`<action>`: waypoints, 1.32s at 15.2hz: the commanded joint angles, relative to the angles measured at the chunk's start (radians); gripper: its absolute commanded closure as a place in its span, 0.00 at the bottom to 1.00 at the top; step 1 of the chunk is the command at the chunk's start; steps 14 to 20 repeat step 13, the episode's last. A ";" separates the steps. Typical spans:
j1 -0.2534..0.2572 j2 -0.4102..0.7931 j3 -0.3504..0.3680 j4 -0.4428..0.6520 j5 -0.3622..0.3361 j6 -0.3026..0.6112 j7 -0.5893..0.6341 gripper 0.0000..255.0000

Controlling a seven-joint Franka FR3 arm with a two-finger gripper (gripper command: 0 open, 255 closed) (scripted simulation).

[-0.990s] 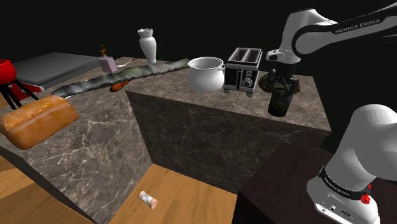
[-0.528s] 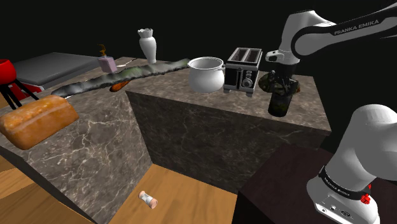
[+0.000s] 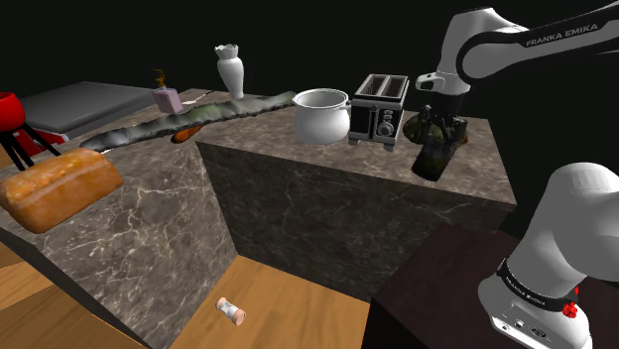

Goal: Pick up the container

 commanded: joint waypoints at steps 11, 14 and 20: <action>0.010 -0.028 0.052 0.138 0.038 -0.166 -0.007 1.00; 0.010 -0.028 0.053 0.140 0.038 -0.168 -0.007 1.00; 0.010 -0.028 0.053 0.140 0.038 -0.168 -0.007 1.00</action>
